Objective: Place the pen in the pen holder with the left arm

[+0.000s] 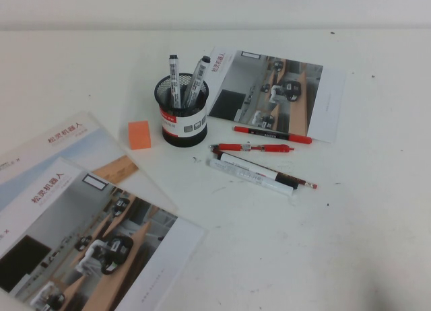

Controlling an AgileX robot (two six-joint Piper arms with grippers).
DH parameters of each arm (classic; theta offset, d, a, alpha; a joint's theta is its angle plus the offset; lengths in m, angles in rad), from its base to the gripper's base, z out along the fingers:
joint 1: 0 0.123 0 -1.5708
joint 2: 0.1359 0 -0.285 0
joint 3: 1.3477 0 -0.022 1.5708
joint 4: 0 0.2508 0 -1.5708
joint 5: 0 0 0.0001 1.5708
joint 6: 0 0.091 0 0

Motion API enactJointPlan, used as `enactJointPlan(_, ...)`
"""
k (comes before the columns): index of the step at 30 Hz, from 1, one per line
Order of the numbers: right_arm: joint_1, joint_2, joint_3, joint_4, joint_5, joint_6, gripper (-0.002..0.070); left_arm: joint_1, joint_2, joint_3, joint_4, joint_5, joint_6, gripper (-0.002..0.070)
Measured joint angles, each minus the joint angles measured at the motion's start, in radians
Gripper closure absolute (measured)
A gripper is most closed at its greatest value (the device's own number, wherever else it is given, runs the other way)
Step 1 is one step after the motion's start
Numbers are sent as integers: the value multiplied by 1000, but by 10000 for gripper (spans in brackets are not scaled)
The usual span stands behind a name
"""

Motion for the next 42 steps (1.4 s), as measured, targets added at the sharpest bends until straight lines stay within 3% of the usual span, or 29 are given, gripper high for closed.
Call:
enactJointPlan(5,0,0,0,0,0,0,696,0,0,44,116,36,-161,676)
enactJointPlan(10,0,0,0,0,0,0,696,0,0,45,159,115,-223,676)
enactJointPlan(15,0,0,0,0,0,0,696,0,0,43,165,195,-236,676)
enactJointPlan(42,0,0,0,0,0,0,696,0,0,41,165,205,-238,676)
